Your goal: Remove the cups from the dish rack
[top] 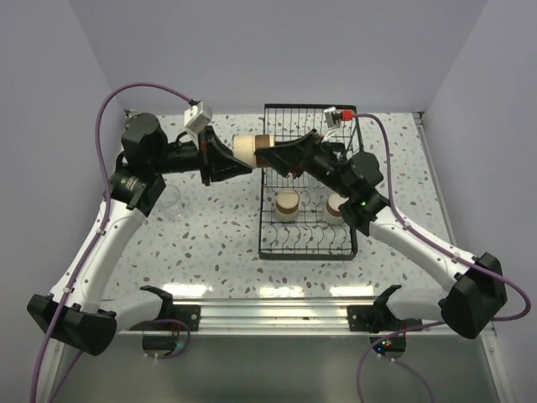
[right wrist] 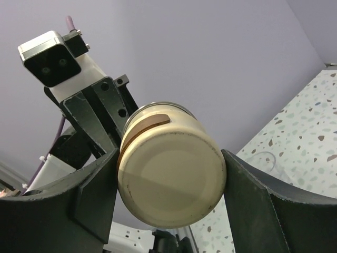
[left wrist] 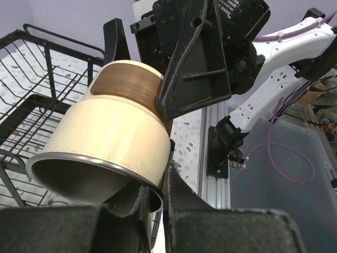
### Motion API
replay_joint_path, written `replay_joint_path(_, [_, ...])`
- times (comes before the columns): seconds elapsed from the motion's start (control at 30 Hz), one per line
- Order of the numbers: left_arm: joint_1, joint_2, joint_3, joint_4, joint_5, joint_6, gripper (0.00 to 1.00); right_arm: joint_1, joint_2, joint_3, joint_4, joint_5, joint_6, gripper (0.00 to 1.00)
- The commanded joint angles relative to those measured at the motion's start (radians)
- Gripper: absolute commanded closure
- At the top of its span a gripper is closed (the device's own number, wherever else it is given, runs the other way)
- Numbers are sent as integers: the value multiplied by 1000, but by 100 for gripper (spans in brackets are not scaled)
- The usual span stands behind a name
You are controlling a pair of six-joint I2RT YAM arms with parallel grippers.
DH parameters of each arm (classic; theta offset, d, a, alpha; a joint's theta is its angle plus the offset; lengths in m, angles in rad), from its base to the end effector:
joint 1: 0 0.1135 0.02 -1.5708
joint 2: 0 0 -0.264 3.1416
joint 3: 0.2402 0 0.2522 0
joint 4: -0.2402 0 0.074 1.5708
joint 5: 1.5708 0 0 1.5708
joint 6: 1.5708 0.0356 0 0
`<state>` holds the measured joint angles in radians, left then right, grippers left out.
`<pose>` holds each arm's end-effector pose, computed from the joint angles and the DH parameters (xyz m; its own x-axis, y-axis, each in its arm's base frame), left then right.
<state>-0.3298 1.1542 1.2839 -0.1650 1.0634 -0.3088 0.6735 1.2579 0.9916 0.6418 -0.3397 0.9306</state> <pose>0.2166 -0.1070 0.4429 -0.3308 -0.0429 -0.9427 0.9271 0.1719 -0.3331 0.2200 0.1907 0.3975 -0.4947 0.5726 -0.6537 -0.7259 0.1413 0.6731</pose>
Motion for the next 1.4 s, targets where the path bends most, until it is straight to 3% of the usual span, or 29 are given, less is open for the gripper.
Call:
replay_joint_path(0.0, [-9,-21,70,-142,-133,145,100,15,0,4,-95,20,-80,56])
replay_joint_path(0.03, [-9,-25,84,-200,-208,199,100,17,-20,21,-204,36,-111,34])
replay_joint_path(0.17, [-8,-66,92,-407,-475,463,100,17,-81,30,-416,136,-226,3])
replay_joint_path(0.2, [-9,-76,81,-462,-593,543,100,18,-94,32,-479,158,-260,2])
replay_joint_path(0.3, [-11,-93,43,-554,-759,695,100,15,-129,53,-603,212,-317,2])
replay_joint_path(0.37, [-11,-79,8,-615,-804,782,100,17,-146,64,-669,244,-344,2])
replay_joint_path(0.53, [-44,68,-66,-717,-865,853,100,17,-156,93,-872,338,-424,2])
replay_joint_path(0.7, [-221,173,-175,-754,-1091,870,100,18,-175,119,-1043,366,-464,2])
replay_joint_path(1.03, [-239,324,-242,-691,-1227,907,100,18,-183,133,-1315,565,-518,2])
replay_joint_path(1.37, [-242,412,-238,-666,-1261,925,100,9,-143,50,-1291,665,-512,2])
